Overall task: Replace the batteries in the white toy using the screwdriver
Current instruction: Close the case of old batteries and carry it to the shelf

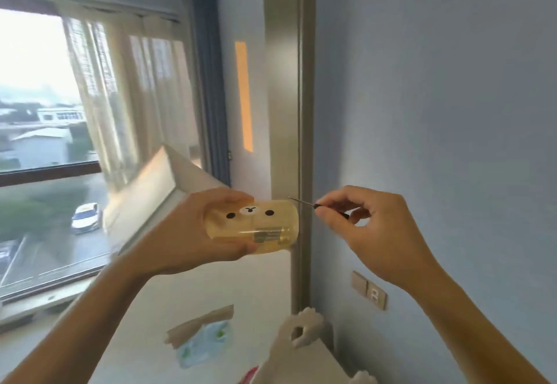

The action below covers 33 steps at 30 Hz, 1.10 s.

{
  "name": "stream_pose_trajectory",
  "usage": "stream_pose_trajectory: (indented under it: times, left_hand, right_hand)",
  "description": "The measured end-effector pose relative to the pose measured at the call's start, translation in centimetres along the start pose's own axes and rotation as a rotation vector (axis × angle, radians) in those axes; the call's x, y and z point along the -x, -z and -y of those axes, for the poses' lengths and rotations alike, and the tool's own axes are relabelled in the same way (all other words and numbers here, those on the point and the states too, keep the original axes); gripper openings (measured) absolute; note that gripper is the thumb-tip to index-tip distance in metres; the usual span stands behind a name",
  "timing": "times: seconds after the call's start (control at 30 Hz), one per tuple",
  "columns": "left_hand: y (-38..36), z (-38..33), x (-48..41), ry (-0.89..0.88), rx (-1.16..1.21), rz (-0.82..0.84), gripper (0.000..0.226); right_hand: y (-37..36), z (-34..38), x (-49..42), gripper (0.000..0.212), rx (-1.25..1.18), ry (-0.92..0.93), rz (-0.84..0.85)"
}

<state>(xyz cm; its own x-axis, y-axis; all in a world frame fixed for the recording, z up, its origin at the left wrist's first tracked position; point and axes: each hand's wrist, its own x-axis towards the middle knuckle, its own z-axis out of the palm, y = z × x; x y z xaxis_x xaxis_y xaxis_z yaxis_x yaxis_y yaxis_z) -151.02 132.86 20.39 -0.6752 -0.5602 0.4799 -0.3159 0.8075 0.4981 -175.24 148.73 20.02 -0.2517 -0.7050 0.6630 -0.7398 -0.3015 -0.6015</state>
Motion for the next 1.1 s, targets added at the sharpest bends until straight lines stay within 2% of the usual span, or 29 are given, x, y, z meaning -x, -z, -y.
stream_pose_trajectory:
  times: [0.1,0.2,0.47,0.6,0.77,1.1]
  left_hand:
    - [8.1,5.1,6.7,0.140,-0.127,-0.104,0.070]
    - [14.2,8.2,12.7,0.242,-0.232,-0.166,0.070]
    - [26.2,12.0,28.8,0.525,-0.380,-0.363,0.077]
    - [29.2,12.7,33.9,0.612,-0.418,-0.448,0.080]
    - [31.6,14.0,37.0,0.696,-0.439,-0.501,0.079]
    - [32.6,21.1,38.8,0.811,-0.447,-0.577,0.080]
  right_hand:
    - [-10.0,4.2,-2.2,0.010,-0.098,0.056,0.123]
    - [-17.8,8.4,-3.3,0.010,-0.208,0.137,0.173]
    - [-35.6,20.7,-3.5,0.010,-0.443,0.345,0.420]
    - [-40.8,24.7,-3.5,0.008,-0.527,0.410,0.517]
    - [-45.6,26.9,-4.6,0.010,-0.601,0.488,0.553]
    - [-55.8,25.4,-6.9,0.008,-0.587,0.457,0.582]
